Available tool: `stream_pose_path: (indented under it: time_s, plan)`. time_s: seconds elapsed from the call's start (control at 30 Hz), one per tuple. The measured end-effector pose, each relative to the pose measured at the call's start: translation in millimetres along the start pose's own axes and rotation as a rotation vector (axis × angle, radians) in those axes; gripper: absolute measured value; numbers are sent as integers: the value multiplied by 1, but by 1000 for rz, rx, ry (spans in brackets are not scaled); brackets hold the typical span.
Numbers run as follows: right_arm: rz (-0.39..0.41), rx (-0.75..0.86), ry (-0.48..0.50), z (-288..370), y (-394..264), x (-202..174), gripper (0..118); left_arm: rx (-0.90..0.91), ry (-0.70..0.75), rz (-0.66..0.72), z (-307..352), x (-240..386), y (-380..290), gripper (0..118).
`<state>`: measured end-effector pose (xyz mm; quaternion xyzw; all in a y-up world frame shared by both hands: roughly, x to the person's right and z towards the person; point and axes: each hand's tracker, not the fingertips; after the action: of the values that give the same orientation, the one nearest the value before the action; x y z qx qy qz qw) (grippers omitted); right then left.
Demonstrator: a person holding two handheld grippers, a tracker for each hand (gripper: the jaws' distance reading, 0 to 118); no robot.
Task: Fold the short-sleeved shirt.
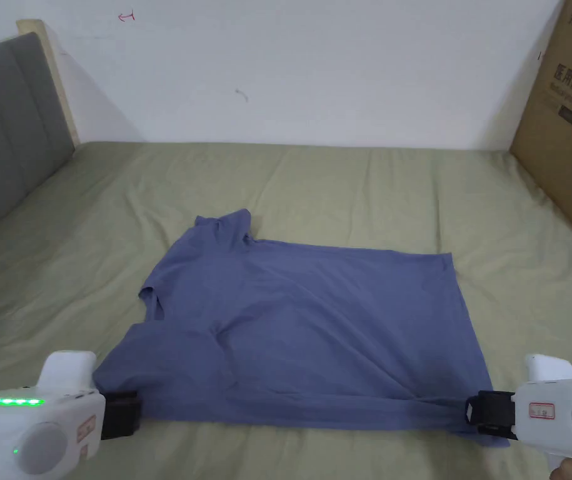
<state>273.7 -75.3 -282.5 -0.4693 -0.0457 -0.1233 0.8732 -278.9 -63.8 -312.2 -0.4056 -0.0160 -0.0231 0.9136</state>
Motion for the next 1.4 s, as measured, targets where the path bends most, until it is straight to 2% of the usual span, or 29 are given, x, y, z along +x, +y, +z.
stream_pose_path:
  time_s: [0.1, 0.13, 0.17, 0.2, 0.23, 0.27, 0.37, 0.47, 0.6, 0.63, 0.67, 0.7, 0.73, 0.77, 0.93, 0.97, 1.0, 1.03, 1.07, 1.1, 1.17, 1.4]
  plan:
    - [-18, 31, 39, 14, -5, 3, 68, 36, -56, 65, 23, 1, 0, 96]
    - [-30, 33, 44, 16, -7, 4, 67, 33, -83, 94, 28, -1, -1, 91]
    - [-41, 40, 52, 19, -10, 4, 60, 37, -101, 118, 34, 1, -3, 78]
    - [-42, 43, 60, 20, -14, 5, 38, 45, -122, 139, 37, 1, -6, 46]
    - [-37, 43, 57, 21, -17, 4, 8, 42, -122, 135, 37, 1, -10, 17]
    - [-28, 44, 52, 21, -22, 3, 0, 35, -107, 127, 35, 3, -13, 0]
    - [17, 1, 58, 18, -39, 0, 0, -37, -104, 115, 34, 16, -29, 0]
    - [30, -9, 25, 16, -49, -3, 0, -51, -128, 131, 33, 26, -44, 0]
    - [-6, -12, 37, 13, -47, -1, 0, -31, -98, 127, 27, 21, -44, 1]
    - [-13, -11, 38, 11, -46, -1, 0, -25, -98, 128, 27, 20, -37, 13]
    - [-14, -12, 37, 10, -46, -1, 0, -12, -87, 131, 27, 20, -33, 37]
    - [-13, -14, 36, 10, -46, -2, 0, -9, -87, 124, 26, 19, -27, 77]
    - [-9, -18, 36, 9, -46, -3, 0, -5, -86, 119, 23, 19, -22, 95]
    - [-4, -22, 37, 8, -47, -4, 0, 11, -71, 117, 21, 20, -17, 101]
    - [-55, -37, 102, 9, -51, -8, 0, 38, -57, 161, -5, 14, 6, 99]
    - [-52, -38, 98, 9, -52, -10, 0, 29, -68, 179, -13, 11, 6, 95]
    - [-43, -41, 94, 9, -53, -11, 0, 20, -105, 198, -21, 8, 5, 69]
    - [-37, -45, 88, 8, -53, -12, 0, 19, -99, 203, -28, 5, 3, 30]
    - [-36, -47, 88, 8, -53, -11, 0, 2, -91, 196, -30, 7, 2, 2]
    - [-35, -49, 90, 8, -53, -11, 0, -2, -42, 189, -37, 6, -2, 2]
    - [-36, -50, 91, 11, -54, -10, 0, -8, -110, 208, -36, 3, -3, 2]
    - [-43, 13, 104, 23, -45, -6, 0, 21, -94, 209, -28, 0, -2, 2]
